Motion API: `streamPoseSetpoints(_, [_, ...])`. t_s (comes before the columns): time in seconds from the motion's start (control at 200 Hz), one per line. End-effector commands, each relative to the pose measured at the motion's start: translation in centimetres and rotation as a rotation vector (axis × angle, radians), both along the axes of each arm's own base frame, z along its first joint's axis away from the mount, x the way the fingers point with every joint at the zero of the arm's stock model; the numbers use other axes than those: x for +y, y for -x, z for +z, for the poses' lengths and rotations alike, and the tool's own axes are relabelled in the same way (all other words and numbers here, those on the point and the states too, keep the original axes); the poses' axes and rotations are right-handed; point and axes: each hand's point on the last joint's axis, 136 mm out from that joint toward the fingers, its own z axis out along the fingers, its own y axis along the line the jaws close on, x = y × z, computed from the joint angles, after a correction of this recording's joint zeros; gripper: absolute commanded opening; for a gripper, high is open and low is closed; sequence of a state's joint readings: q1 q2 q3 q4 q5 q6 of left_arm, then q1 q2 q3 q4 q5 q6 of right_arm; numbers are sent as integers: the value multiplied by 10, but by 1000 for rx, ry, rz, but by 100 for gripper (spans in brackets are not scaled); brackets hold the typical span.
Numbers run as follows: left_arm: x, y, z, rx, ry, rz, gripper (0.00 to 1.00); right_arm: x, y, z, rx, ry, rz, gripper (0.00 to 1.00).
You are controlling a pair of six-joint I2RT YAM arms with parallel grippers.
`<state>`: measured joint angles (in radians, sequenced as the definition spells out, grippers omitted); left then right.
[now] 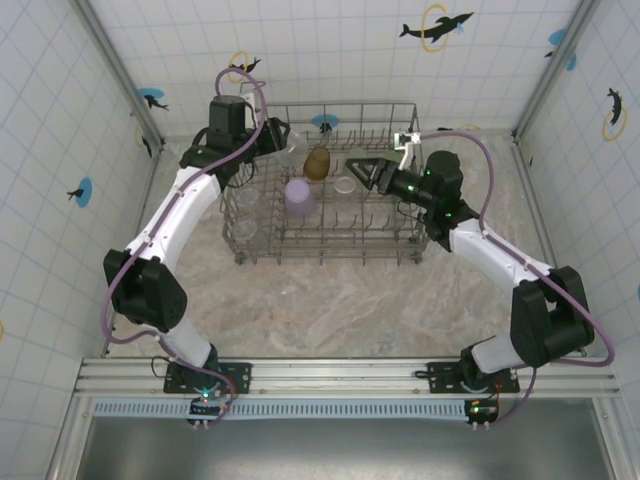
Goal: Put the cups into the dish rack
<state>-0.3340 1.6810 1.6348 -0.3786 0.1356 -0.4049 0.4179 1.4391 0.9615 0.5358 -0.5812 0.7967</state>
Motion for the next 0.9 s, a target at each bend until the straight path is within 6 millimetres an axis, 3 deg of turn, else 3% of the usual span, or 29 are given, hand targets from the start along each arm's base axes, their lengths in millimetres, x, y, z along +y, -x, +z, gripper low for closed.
streamPoseSetpoints(0.0, [20, -8, -4, -39, -196, 29, 0, -11, 7, -6, -23, 67, -42, 79])
streamPoseSetpoints(0.15, [36, -13, -13, -48, -315, 65, 0, -20, 13, -12, -22, 115, -77, 86])
streamPoseSetpoints(0.215, [37, -15, -16, -53, -350, 58, 0, -23, 16, -10, -20, 117, -87, 100])
streamPoseSetpoints(0.485, [58, -27, -25, -77, -511, 116, 0, -26, 40, -8, -35, 134, -104, 100])
streamPoseSetpoints(0.896, [59, -33, -64, -26, -561, 99, 0, -39, 59, -22, -24, 153, -151, 100])
